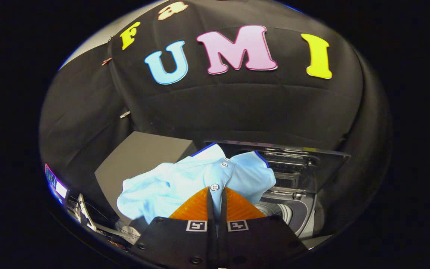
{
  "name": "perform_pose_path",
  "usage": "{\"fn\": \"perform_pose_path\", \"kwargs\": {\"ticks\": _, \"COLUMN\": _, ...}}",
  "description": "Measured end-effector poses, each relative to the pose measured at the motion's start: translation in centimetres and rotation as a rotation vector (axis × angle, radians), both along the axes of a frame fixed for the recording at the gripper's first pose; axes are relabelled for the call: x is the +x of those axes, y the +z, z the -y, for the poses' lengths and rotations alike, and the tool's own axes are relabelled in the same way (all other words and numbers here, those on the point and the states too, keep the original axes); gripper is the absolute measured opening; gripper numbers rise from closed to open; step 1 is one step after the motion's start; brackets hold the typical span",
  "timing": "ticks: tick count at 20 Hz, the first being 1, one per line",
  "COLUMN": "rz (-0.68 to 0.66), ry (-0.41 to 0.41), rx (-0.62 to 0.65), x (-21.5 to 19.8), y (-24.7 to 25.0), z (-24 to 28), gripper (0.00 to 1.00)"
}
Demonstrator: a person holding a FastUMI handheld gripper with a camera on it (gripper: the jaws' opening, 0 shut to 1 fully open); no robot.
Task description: Put the clothes into the washing machine and then close the washing machine lid.
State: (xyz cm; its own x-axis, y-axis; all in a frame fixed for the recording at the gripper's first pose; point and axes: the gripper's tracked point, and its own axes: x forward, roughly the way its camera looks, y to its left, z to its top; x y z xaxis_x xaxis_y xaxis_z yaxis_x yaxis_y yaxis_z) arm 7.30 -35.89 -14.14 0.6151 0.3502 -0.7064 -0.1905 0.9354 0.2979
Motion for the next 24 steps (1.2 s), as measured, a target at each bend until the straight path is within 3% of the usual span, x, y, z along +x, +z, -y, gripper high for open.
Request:
{"fn": "perform_pose_path", "kwargs": {"ticks": 5, "rz": -0.019, "ry": -0.038, "rx": -0.068, "x": 0.4, "y": -3.4, "z": 2.5, "gripper": 0.05}}
{"fn": "perform_pose_path", "kwargs": {"ticks": 11, "rz": -0.044, "ry": -0.014, "rx": -0.146, "x": 1.2, "y": -7.9, "z": 3.6, "gripper": 0.05}}
{"fn": "perform_pose_path", "kwargs": {"ticks": 24, "rz": -0.237, "ry": -0.043, "rx": -0.284, "x": -0.6, "y": -20.6, "z": 5.9, "gripper": 0.05}}
